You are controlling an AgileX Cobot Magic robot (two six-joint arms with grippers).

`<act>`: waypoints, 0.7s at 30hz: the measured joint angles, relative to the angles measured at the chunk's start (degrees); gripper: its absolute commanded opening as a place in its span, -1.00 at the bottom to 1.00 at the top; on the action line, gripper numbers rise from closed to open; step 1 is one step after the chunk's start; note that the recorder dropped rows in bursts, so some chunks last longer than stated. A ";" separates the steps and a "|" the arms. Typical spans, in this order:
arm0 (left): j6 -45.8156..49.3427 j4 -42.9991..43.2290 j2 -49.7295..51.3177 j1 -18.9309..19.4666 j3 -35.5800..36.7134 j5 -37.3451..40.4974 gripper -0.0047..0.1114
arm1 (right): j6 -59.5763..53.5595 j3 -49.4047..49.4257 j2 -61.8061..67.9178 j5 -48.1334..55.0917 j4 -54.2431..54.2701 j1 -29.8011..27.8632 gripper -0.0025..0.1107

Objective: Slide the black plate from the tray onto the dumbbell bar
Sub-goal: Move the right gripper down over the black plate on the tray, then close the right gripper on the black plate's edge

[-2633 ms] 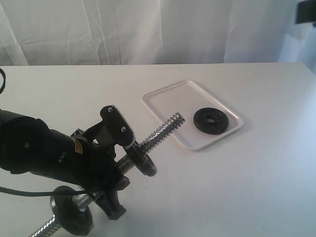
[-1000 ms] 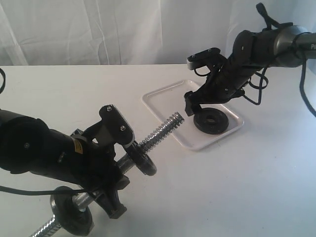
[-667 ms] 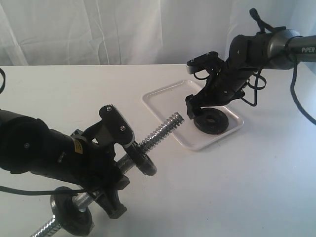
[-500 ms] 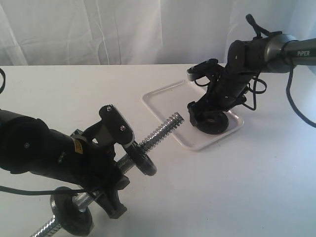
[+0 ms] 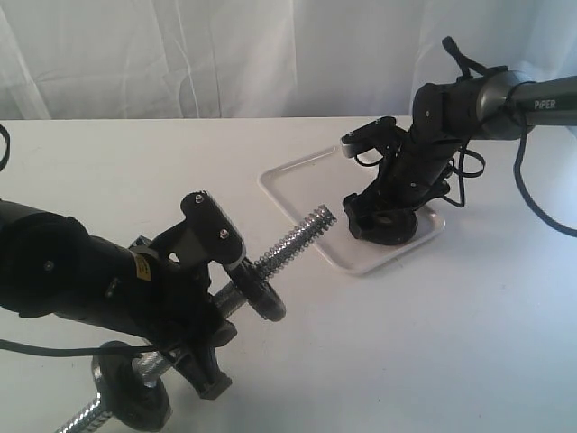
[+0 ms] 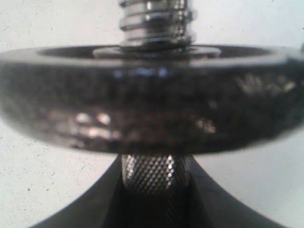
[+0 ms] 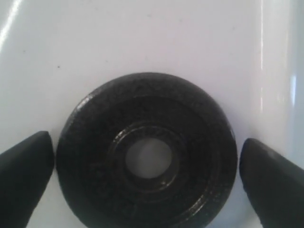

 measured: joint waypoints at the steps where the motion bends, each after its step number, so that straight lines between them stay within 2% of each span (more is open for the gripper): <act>1: 0.00 0.00 0.00 0.00 0.00 0.00 -0.92 | 0.00 0.00 0.07 0.00 0.00 0.00 0.90; 9: 0.00 0.00 0.00 0.00 0.00 0.00 -0.92 | 1.09 -0.10 0.34 0.12 0.21 0.00 0.90; 12: 0.00 0.00 0.00 0.00 0.00 0.00 -0.92 | 1.34 -0.21 0.34 1.41 0.32 0.00 0.80; 16: -0.37 0.12 0.00 0.00 0.00 -0.28 -0.92 | 1.47 -0.21 0.40 2.87 0.43 0.00 0.49; 21: -0.83 0.12 0.00 0.00 0.00 -0.33 -0.92 | 1.47 -0.44 0.40 3.23 0.43 0.00 -0.14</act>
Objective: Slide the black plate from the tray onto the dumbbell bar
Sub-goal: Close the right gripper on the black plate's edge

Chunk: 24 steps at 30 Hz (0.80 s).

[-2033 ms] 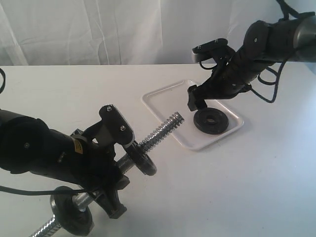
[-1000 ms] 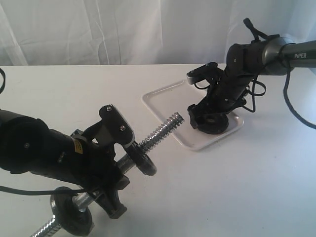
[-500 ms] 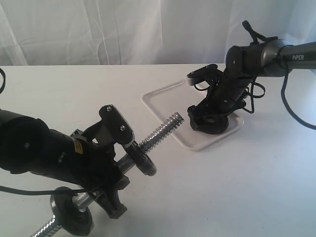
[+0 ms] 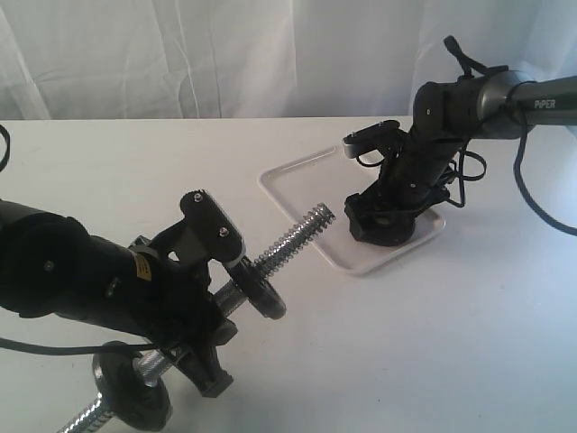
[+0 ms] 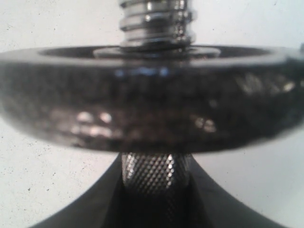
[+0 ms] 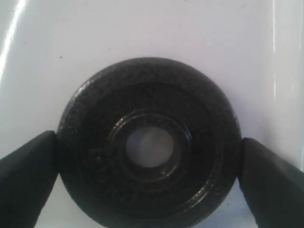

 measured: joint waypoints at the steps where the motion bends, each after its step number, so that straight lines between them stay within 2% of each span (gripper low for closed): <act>1: -0.12 0.00 0.00 0.00 0.00 0.00 -0.92 | 0.00 0.00 0.00 0.00 0.00 0.00 -0.32; 4: -0.21 0.00 0.00 0.00 0.00 0.00 -0.92 | 0.00 -0.03 0.00 0.21 0.00 0.00 -0.64; 8: -0.21 0.00 0.00 0.00 0.00 0.00 -0.92 | 0.00 -0.13 0.00 0.33 0.00 0.00 -0.96; 18: -0.24 0.10 0.00 0.00 0.00 -0.05 -0.92 | 0.60 -0.16 -0.11 0.91 2.10 0.00 -0.96; 24: -0.34 0.10 0.00 0.00 0.00 -0.05 -0.92 | -1.47 0.33 -3.29 7.37 7.53 0.00 -0.96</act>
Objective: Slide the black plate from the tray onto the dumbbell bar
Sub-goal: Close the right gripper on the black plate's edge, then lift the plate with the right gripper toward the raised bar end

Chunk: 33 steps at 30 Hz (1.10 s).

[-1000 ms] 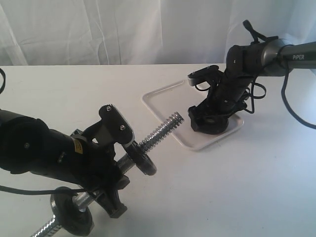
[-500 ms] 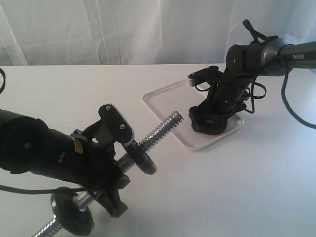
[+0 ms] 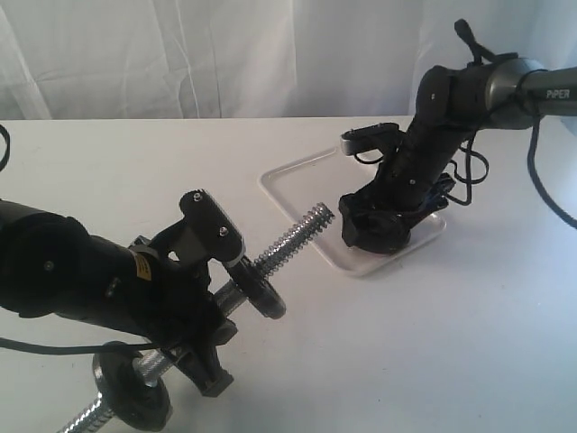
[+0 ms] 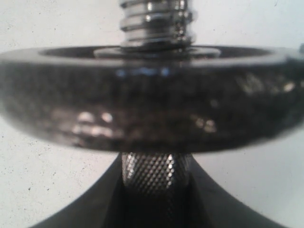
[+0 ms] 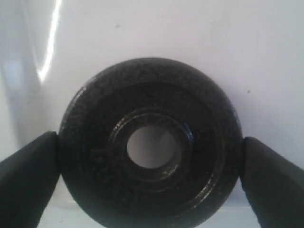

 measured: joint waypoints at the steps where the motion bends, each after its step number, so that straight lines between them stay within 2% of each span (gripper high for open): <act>1: 0.00 0.00 0.00 0.00 0.00 0.00 -0.92 | -1.79 0.00 -1.10 1.75 2.43 -0.62 -0.96; 11: 0.00 0.00 0.00 0.00 0.00 0.00 -0.92 | -8.65 0.00 -6.65 11.95 16.02 -7.17 -0.96; 16: 0.00 0.00 0.00 0.00 0.00 0.00 -0.92 | -15.34 0.00 -7.85 19.06 29.09 -10.36 -0.96; 20: 0.00 0.00 0.00 0.00 0.00 0.00 -0.92 | -19.12 0.00 -8.35 20.35 38.64 -11.19 -0.96; 28: 0.36 -0.25 0.00 0.52 0.00 0.00 -0.92 | -19.85 0.00 -8.57 20.23 39.59 -11.67 -0.96; 33: 0.01 -1.04 -0.12 3.27 0.00 0.00 -0.92 | -19.60 1.02 -10.27 20.19 41.05 -11.75 -0.96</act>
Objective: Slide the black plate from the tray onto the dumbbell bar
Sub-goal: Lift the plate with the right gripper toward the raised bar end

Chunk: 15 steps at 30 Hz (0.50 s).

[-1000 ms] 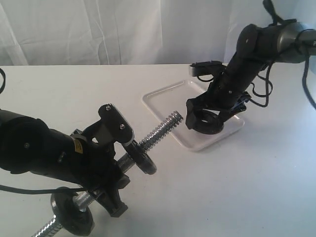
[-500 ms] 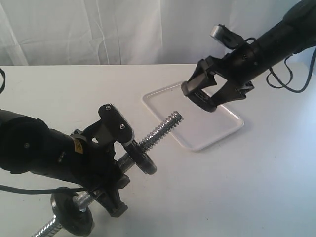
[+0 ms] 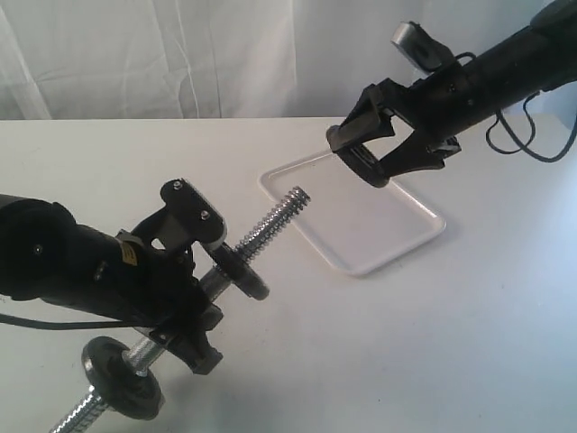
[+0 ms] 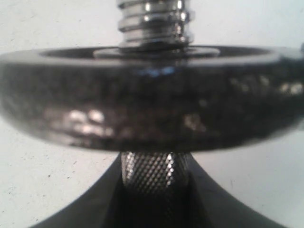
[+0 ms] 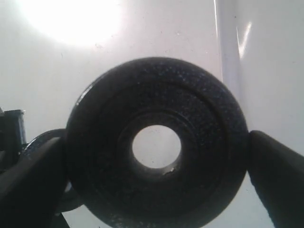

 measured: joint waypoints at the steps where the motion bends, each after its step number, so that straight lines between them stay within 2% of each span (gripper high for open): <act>1: -0.12 0.00 0.00 0.41 0.00 0.00 -0.92 | 0.00 0.24 -0.68 0.00 0.45 0.00 -0.96; 9: 0.09 0.00 0.00 0.85 0.00 0.11 -0.92 | 0.88 2.50 -8.93 0.11 5.31 0.00 -0.96; 15: 0.09 0.00 0.00 0.85 0.00 0.11 -0.92 | 3.28 5.75 -15.10 0.11 5.44 3.16 -0.96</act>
